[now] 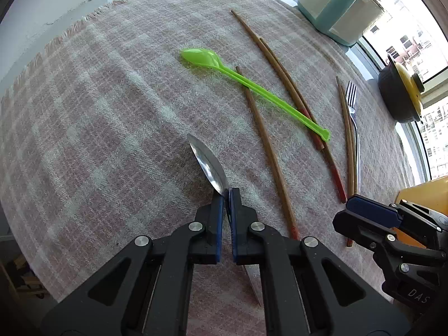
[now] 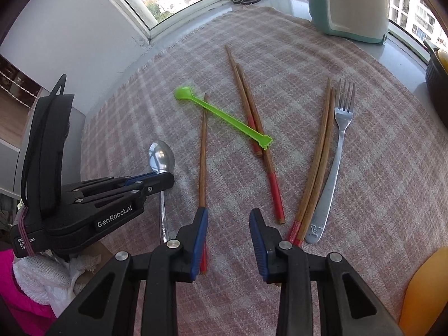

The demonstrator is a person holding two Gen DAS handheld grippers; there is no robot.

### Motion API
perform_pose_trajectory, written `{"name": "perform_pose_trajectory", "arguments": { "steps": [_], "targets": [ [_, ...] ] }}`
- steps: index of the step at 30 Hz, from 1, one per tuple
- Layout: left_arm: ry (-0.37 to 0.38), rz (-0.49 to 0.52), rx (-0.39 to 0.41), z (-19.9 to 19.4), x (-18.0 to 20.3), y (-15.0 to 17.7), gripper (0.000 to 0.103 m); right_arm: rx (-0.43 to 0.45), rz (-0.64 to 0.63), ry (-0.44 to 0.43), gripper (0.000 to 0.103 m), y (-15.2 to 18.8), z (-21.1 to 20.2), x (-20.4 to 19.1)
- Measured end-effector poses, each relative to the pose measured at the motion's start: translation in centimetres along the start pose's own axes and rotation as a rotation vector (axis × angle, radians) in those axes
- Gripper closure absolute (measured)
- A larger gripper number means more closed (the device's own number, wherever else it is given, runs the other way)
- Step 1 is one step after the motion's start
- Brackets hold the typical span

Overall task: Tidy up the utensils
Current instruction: 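Grasp the metal spoon handle with the left gripper while the right gripper approaches a chopstick, then close the right gripper on a single red-tipped chopstick and lift it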

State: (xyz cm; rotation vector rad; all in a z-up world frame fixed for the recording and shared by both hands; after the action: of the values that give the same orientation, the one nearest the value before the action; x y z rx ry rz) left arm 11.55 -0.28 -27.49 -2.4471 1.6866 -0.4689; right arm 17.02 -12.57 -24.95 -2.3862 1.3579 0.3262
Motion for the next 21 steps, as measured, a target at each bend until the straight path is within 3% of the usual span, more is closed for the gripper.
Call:
{"name": "perform_pose_trajectory", "arguments": {
  "steps": [14,21],
  "targets": [
    [0.023,-0.029,-0.002,-1.2,-3.9,1.4,0.101,-0.112,-0.052,0.015,0.078,-3.1,6.0,-3.9],
    [0.053,-0.04,-0.008,-1.5,-4.7,1.7,0.101,-0.146,-0.104,0.09,0.08,-4.0,7.2,-4.9]
  ]
}}
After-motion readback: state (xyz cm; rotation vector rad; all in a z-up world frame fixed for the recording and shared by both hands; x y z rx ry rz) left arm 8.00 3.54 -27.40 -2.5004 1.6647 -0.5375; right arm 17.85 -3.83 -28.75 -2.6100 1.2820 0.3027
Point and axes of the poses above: each gripper's, at about its wrist camera, not at the fingertips, and z roughly the way its jaws point, x to its right, y to its underside, the point moved 6 cm from there along z, roughly the way its jaws point, and after that the axes turned 14 degrees about z, right-handed, at the moved point
